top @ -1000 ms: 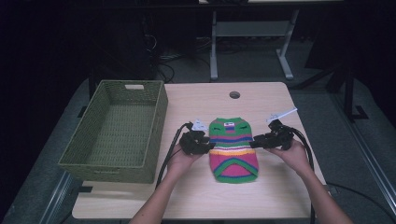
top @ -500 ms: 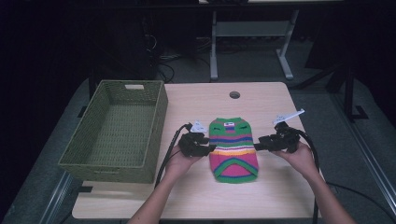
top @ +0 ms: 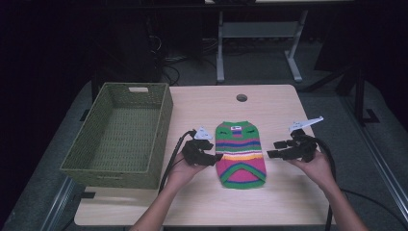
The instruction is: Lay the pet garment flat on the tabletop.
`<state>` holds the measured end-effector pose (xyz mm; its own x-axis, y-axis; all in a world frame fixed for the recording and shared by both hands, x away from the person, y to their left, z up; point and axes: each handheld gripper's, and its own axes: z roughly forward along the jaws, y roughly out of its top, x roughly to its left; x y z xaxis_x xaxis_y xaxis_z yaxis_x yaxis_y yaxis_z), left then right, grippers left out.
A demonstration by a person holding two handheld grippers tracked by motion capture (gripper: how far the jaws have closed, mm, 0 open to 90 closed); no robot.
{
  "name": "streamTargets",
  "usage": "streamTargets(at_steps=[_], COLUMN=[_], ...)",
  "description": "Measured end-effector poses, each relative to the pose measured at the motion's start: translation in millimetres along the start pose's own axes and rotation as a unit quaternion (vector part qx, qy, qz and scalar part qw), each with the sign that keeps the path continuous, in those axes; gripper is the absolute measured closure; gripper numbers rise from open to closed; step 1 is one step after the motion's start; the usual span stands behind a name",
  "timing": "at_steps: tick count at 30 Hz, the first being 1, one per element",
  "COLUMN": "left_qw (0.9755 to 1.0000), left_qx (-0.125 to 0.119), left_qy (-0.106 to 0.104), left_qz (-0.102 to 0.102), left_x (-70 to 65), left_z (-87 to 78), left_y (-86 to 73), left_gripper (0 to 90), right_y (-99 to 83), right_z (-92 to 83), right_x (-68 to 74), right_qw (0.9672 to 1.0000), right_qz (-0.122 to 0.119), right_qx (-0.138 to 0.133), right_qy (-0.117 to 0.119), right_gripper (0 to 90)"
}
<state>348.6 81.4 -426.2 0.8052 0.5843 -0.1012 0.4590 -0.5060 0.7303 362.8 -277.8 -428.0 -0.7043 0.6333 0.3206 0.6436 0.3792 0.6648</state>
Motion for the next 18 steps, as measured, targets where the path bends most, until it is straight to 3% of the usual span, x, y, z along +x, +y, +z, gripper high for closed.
streamTargets(at_steps=[13,18], left_qw=[0.9999,0.9997], left_qx=[-0.002,-0.011], left_qy=[-0.013,-0.019], left_qz=[-0.001,-0.013], left_x=[-7.9,-11.1], left_z=[-8.5,-12.6], left_y=[-4.4,-8.4], left_gripper=[31.2,29.5], right_y=[-18.8,-27.0], right_z=[-17.0,-21.3], right_x=[1.4,1.7], right_qw=[0.9999,0.9999], right_qz=[0.0,0.002], right_qx=[-0.016,-0.014], right_qy=[0.002,-0.003], right_gripper=[35.1,34.0])
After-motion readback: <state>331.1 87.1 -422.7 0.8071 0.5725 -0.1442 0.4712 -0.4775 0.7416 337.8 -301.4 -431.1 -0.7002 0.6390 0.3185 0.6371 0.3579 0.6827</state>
